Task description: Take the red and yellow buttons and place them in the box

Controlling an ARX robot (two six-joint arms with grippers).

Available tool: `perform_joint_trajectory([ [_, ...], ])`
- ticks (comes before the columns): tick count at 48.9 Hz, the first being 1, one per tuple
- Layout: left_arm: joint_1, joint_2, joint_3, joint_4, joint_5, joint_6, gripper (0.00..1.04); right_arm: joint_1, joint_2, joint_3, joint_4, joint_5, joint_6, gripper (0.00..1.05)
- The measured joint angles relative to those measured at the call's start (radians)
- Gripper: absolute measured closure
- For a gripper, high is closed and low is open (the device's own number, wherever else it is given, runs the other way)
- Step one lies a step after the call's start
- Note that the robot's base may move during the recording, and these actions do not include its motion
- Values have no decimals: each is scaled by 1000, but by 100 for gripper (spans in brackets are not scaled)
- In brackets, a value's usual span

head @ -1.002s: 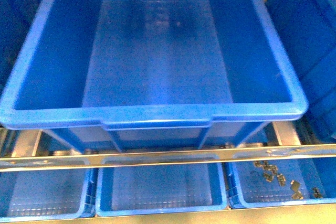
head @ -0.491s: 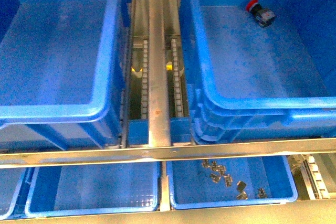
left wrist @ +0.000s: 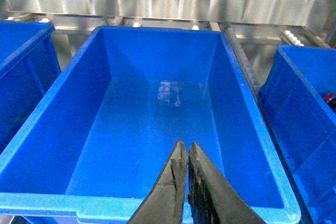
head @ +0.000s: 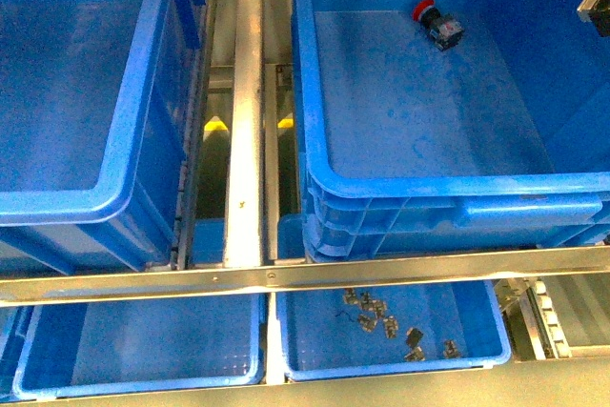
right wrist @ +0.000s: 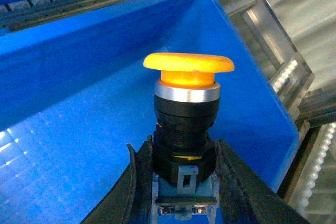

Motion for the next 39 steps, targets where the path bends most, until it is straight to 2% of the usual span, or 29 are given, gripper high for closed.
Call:
perform_joint_trajectory([
  [7, 0, -135, 0, -168, 1, 1, 102, 4, 13, 12, -1, 2, 0, 79],
  [24, 0, -161, 0, -178, 0, 0, 102, -11, 100, 46, 30, 6, 39, 79],
  [32, 0, -161, 0, -178, 0, 0, 68, -68, 238, 114, 52, 51, 110, 79],
  [37, 0, -161, 0, -178, 0, 0, 45, -90, 385, 246, 47, 77, 194, 79],
  [39, 0, -161, 0, -178, 0, 0, 40, -93, 419, 285, 40, 85, 216, 79],
])
